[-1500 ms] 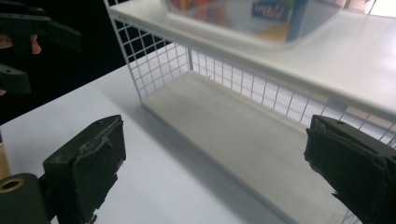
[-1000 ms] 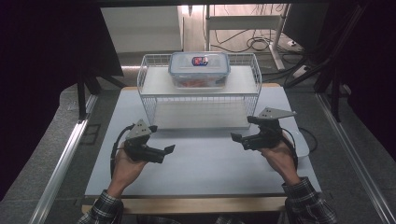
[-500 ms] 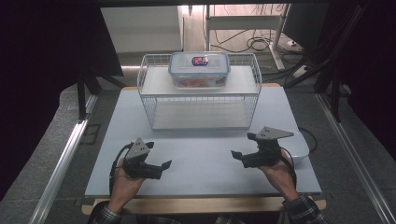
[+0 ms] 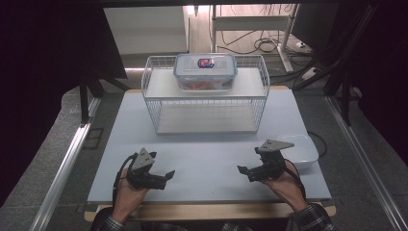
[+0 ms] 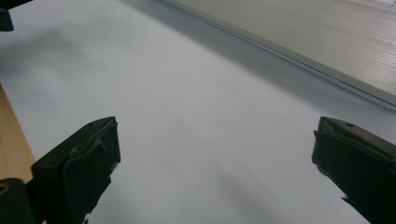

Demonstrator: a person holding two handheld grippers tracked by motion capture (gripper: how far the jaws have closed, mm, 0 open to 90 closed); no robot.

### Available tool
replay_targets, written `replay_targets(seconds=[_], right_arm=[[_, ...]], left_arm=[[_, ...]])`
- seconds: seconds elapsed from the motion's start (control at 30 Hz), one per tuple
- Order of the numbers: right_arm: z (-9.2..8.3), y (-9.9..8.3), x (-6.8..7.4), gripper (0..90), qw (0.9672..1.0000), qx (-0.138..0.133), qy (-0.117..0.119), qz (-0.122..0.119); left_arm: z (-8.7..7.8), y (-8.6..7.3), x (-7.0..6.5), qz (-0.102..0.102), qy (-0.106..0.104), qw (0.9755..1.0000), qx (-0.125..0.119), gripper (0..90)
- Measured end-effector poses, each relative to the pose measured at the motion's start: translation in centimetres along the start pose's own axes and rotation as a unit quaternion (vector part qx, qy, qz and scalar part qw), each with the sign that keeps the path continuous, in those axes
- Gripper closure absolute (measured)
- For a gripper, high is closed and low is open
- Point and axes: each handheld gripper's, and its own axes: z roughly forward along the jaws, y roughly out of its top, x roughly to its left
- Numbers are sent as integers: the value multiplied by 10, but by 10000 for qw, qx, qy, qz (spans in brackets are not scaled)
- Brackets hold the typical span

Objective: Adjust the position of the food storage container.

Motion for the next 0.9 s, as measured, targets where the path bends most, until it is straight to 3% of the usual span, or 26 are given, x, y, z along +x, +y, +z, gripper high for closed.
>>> replay_targets(seconds=[0.13,0.33,0.5,0.63,0.67,0.73,0.9], right_arm=[[-5,3,-1,48,9999,41,-133,63],[-25,6,-18,395,9987,-145,-473,126],[-47,3,-46,680,9952,-177,-940,191],[-64,-3,-67,855,9908,-161,-1305,308],[-71,-7,-77,898,9877,-148,-1505,403],[-75,-9,-82,899,9861,-159,-1585,483],[-93,-19,-105,900,9757,-252,-1988,889]], left_arm=[[2,-3,3,-76,-28,10000,35,44],[2,-3,5,-130,-53,9999,39,45],[4,-4,5,-99,-61,9999,121,45],[4,-4,6,-134,-69,9998,117,45],[4,-4,6,-139,-70,9998,124,45],[4,-5,6,-155,-83,9998,137,46],[6,-5,7,-152,-91,9997,173,47]])
